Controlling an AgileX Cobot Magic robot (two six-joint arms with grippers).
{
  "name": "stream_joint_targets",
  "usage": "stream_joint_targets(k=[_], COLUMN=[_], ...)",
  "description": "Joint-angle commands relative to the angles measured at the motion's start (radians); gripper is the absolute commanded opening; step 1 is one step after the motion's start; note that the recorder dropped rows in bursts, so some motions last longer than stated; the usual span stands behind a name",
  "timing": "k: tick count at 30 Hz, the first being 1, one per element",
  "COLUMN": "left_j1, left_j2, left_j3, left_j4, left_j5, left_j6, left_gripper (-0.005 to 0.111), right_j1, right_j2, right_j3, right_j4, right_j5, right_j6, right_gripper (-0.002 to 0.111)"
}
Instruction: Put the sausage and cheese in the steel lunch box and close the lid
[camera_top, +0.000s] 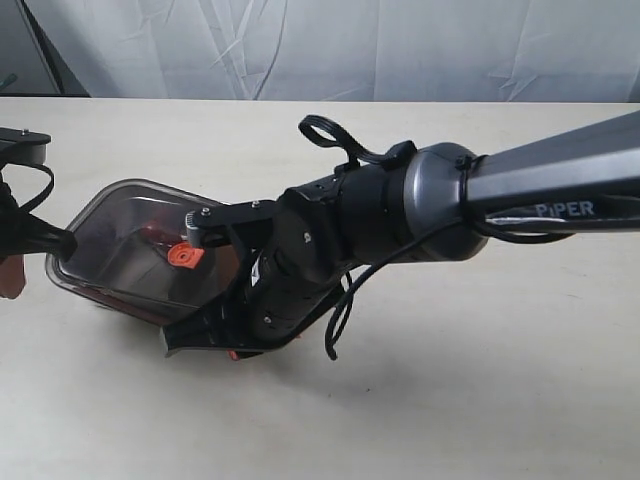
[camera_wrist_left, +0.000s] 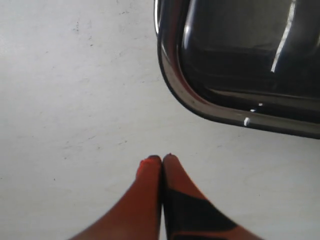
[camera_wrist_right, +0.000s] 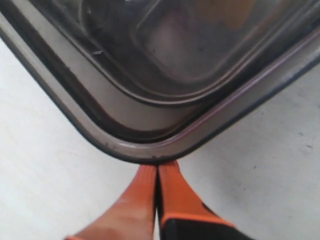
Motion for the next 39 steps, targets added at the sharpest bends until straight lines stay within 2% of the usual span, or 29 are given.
stream_joint_targets(k=[1,16,29,39], left_j1=[0.007,0.007,0.007,0.007], left_j2=[0.003,0.003,0.003,0.003], left_j3=[-0.006,-0.006,-0.006,-0.006], left_j4=[0.014,0.021,0.021,0.021], left_j5=[-0.005,-0.005,-0.001,-0.001], left_j6=[0.002,0.002,0.002,0.002], left_gripper=[0.0,0.0,0.0,0.0], right_j1=[0.001,0.001,0.001,-0.001], right_j2=[0.0,-0.034,-0.043,-0.043], right_j3=[-0.004,-0.004,-0.004,-0.004], right_j4=[-0.016,-0.028,-0.195,-0.255], right_j5=[-0.04,-0.05,-0.037,-0.04], right_j6=[0.004,0.011,0.163,0.222], right_gripper=[0.0,0.0,0.0,0.0])
